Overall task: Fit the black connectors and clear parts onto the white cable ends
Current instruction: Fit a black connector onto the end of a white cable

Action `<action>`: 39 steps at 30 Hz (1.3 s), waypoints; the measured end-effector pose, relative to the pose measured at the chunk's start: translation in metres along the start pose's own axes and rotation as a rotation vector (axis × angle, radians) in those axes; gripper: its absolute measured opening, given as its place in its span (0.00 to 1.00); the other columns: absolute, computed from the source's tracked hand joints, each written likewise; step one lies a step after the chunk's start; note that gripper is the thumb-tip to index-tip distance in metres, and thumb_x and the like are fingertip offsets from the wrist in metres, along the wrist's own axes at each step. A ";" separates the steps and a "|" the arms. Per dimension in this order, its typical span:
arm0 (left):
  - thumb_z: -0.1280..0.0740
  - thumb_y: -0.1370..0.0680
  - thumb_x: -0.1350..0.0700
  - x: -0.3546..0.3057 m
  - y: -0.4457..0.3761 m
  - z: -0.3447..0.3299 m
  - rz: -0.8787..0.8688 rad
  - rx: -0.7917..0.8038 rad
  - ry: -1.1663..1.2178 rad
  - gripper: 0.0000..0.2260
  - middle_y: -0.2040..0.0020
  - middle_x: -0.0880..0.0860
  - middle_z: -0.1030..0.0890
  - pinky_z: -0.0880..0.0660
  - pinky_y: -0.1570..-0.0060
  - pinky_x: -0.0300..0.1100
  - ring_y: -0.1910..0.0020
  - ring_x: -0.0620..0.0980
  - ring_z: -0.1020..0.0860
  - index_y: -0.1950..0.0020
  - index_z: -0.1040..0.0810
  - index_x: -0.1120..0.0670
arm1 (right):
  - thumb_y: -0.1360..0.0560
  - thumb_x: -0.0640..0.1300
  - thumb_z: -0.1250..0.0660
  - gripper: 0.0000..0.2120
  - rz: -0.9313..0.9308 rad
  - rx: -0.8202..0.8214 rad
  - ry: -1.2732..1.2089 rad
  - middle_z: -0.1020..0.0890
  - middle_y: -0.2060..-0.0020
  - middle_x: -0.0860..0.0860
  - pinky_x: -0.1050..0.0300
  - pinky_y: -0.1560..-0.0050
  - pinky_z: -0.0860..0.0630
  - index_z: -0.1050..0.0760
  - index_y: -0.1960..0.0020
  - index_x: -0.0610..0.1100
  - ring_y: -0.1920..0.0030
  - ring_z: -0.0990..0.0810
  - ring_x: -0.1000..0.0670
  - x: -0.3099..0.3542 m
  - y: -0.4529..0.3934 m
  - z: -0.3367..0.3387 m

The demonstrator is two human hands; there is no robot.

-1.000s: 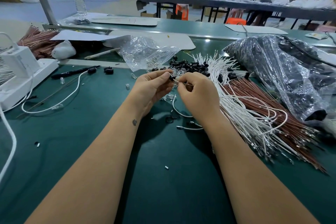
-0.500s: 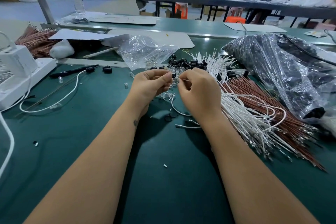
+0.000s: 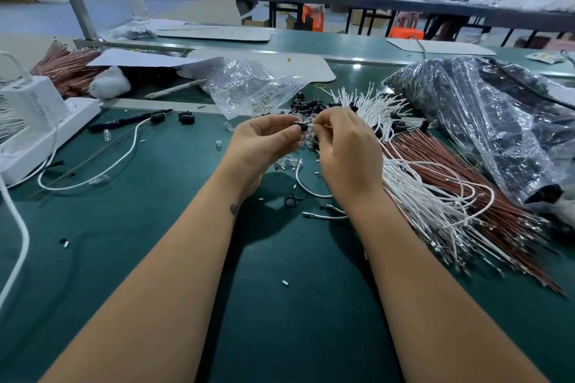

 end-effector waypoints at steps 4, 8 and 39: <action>0.32 0.26 0.68 -0.002 0.001 -0.002 -0.013 0.011 -0.013 0.06 0.63 0.52 0.16 0.21 0.56 0.36 0.64 0.46 0.19 0.51 0.20 0.60 | 0.20 0.41 0.38 0.07 -0.036 0.057 0.000 0.19 0.56 0.46 0.54 0.59 0.34 0.23 0.49 0.40 0.57 0.24 0.45 -0.003 0.001 -0.005; 0.32 0.27 0.70 -0.003 0.002 -0.003 -0.046 0.019 -0.027 0.09 0.63 0.52 0.16 0.20 0.52 0.38 0.62 0.47 0.19 0.51 0.20 0.59 | 0.18 0.42 0.42 0.09 -0.096 0.102 -0.004 0.24 0.61 0.50 0.55 0.62 0.43 0.25 0.52 0.41 0.61 0.31 0.49 -0.008 0.002 -0.008; 0.29 0.28 0.69 -0.004 0.005 0.001 -0.133 -0.048 -0.243 0.09 0.62 0.52 0.16 0.22 0.56 0.36 0.63 0.45 0.20 0.52 0.19 0.59 | 0.20 0.40 0.39 0.08 -0.172 0.207 -0.230 0.25 0.64 0.52 0.59 0.65 0.37 0.25 0.56 0.41 0.63 0.29 0.52 -0.018 0.002 -0.017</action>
Point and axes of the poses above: each hand's wrist, its own y-axis away from the middle knuckle, its own z-axis out of the back of the hand, x = y × z, the point moved 5 cm from there along -y, towards the middle knuckle
